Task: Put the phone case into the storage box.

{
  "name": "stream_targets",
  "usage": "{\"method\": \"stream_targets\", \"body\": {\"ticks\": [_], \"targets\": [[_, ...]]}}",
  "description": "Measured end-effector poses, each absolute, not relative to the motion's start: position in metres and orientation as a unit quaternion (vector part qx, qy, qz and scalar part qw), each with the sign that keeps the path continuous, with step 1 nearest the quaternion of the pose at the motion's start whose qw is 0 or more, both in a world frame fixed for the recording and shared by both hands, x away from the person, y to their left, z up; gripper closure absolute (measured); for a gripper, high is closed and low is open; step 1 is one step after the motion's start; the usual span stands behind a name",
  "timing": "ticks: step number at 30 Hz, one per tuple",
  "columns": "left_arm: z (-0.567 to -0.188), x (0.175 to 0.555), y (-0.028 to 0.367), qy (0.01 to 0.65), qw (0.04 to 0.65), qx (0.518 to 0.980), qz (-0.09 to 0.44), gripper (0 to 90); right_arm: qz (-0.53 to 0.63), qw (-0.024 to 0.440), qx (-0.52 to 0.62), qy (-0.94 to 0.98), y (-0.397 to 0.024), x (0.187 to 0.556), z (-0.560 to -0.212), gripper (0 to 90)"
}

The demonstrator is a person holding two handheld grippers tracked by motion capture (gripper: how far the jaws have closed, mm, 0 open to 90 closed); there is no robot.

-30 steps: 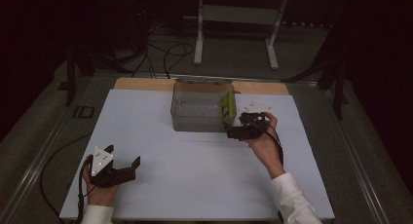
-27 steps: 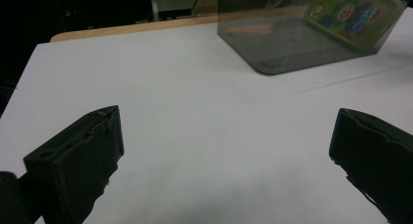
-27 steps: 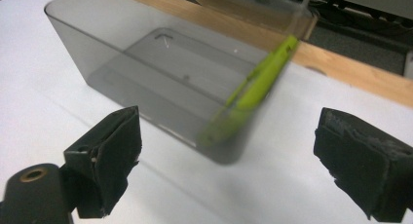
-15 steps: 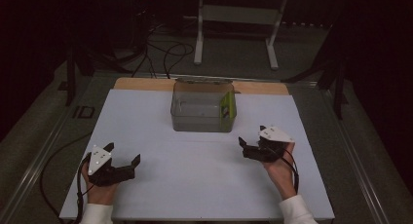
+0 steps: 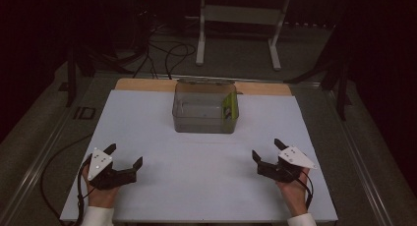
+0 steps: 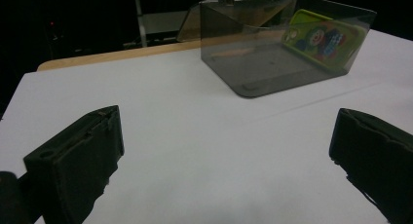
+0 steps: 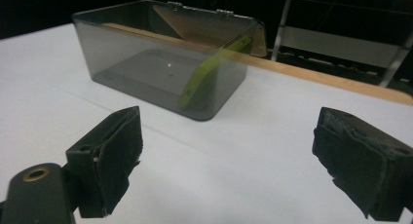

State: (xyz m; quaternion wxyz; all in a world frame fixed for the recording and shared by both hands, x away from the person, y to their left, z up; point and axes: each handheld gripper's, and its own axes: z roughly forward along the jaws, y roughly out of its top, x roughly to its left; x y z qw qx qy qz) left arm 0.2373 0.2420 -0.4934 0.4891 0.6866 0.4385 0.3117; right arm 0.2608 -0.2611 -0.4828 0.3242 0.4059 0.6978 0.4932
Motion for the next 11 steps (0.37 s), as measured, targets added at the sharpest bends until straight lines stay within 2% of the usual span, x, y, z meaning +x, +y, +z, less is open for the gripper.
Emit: {"method": "stream_targets", "body": {"ticks": [11], "targets": [[-0.495,0.232,0.244,0.447,0.474,0.683,0.331,0.0,0.511,0.325,0.410,0.682,-0.273,0.241,-0.494,11.0]]}}
